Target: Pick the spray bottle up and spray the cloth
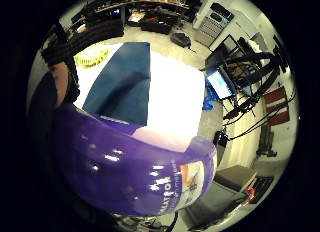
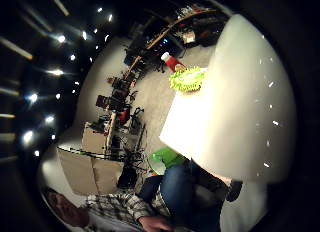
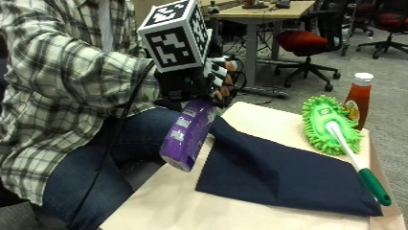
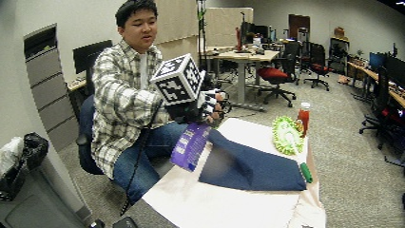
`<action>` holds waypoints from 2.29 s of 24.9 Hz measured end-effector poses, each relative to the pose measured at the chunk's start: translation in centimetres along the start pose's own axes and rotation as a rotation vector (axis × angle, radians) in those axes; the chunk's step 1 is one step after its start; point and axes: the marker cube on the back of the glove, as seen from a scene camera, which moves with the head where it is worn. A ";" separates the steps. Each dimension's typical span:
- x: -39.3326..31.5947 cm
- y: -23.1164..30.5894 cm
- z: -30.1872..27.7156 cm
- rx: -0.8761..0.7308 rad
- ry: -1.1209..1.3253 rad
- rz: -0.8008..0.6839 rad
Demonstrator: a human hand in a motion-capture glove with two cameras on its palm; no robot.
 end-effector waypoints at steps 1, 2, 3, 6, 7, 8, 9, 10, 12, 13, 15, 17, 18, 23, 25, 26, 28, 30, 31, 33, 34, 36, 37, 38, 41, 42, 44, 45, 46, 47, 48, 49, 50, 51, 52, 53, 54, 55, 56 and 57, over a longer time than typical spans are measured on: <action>-0.3 0.0 0.4 -0.015 0.016 -0.008; -0.7 0.0 0.9 -0.030 0.034 -0.015; -1.0 0.0 1.3 -0.045 0.053 -0.024; -1.8 0.1 2.4 -0.087 0.113 -0.050; -1.9 0.1 2.8 -0.100 0.135 -0.058; -2.0 0.1 3.1 -0.115 0.160 -0.066; -2.1 0.2 3.4 -0.131 0.186 -0.072; -2.2 0.2 3.7 -0.148 0.212 -0.078; -2.4 0.2 4.3 -0.183 0.254 -0.087; -2.5 0.3 4.6 -0.196 0.272 -0.091; -2.7 0.4 5.1 -0.213 0.314 -0.098; -2.9 0.5 5.6 -0.220 0.366 -0.107; -3.0 0.6 5.8 -0.223 0.390 -0.112; -3.6 0.9 6.6 -0.238 0.476 -0.132; -3.7 1.0 6.8 -0.242 0.497 -0.134; -3.8 1.0 6.9 -0.245 0.505 -0.139; -4.0 1.1 7.2 -0.252 0.515 -0.148; -4.2 1.2 7.4 -0.255 0.526 -0.143; -4.2 1.2 7.6 -0.256 0.536 -0.146; -4.2 1.3 7.7 -0.266 0.568 -0.178; -4.3 1.4 7.8 -0.272 0.578 -0.196; -4.7 1.5 8.1 -0.281 0.568 -0.202; -4.9 1.6 8.3 -0.283 0.557 -0.194; -5.0 1.6 8.4 -0.285 0.551 -0.190; -4.9 1.7 8.4 -0.292 0.555 -0.230; -4.9 1.7 8.3 -0.291 0.544 -0.241; -4.8 1.5 7.8 -0.275 0.495 -0.231; -4.8 1.3 7.5 -0.259 0.462 -0.210; -4.8 1.1 7.1 -0.240 0.426 -0.186; -4.8 0.9 6.6 -0.220 0.386 -0.164; -4.8 0.7 6.2 -0.201 0.341 -0.148; -4.8 0.5 5.6 -0.181 0.293 -0.138; -4.8 0.3 5.1 -0.161 0.242 -0.129; -4.8 0.2 4.5 -0.140 0.187 -0.120; -4.8 0.0 3.9 -0.118 0.130 -0.110; -4.9 -0.2 3.2 -0.096 0.069 -0.098; -4.9 -0.4 2.6 -0.076 0.008 -0.087; -4.9 -0.6 2.0 -0.058 -0.052 -0.078; -4.9 -0.8 1.4 -0.041 -0.110 -0.070; -4.9 -1.0 0.8 -0.023 -0.167 -0.063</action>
